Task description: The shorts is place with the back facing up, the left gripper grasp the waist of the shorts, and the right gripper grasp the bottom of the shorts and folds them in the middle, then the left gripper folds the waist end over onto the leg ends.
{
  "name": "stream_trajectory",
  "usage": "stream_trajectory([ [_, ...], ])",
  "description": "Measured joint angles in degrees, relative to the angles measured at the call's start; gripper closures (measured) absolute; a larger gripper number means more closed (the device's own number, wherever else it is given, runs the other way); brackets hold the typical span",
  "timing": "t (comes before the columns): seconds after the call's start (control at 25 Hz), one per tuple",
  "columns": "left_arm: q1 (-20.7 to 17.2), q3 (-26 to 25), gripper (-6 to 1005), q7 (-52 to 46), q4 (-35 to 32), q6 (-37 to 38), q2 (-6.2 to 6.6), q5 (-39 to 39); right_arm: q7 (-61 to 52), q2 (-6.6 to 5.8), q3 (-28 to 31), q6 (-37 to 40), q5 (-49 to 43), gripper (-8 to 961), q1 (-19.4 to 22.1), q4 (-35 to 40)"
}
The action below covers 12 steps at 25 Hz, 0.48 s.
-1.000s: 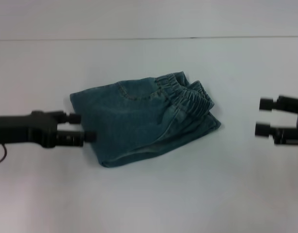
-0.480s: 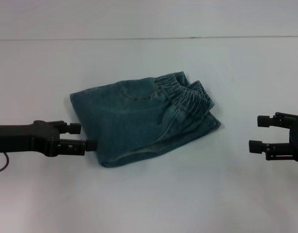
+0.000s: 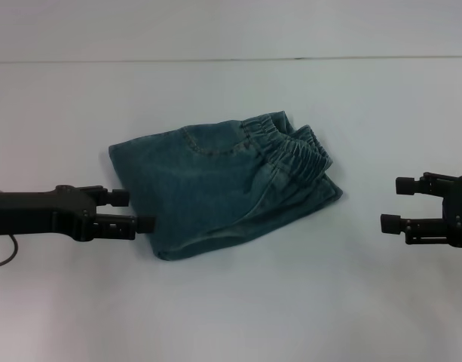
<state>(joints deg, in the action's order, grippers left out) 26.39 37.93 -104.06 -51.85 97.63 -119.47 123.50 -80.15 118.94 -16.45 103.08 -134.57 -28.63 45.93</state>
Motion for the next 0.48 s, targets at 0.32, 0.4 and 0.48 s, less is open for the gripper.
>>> stream_trajectory([
  [0.32,0.34,-0.05,50,0.00,0.08,0.02,-0.31,-0.03,0.00,0.32,-0.66,-1.26,0.00,26,-0.30,-0.54],
  [0.4,0.46,-0.05,50,0.00,0.08,0.02,-0.36,-0.03,0.00,0.33,-0.67,-1.31,0.01,26,-0.34,-0.55],
  [0.48,0.56,-0.05,50,0.00,0.09,0.02,-0.42,-0.03,0.00,0.33,-0.68,-1.43,0.00,26,-0.37,-0.55],
])
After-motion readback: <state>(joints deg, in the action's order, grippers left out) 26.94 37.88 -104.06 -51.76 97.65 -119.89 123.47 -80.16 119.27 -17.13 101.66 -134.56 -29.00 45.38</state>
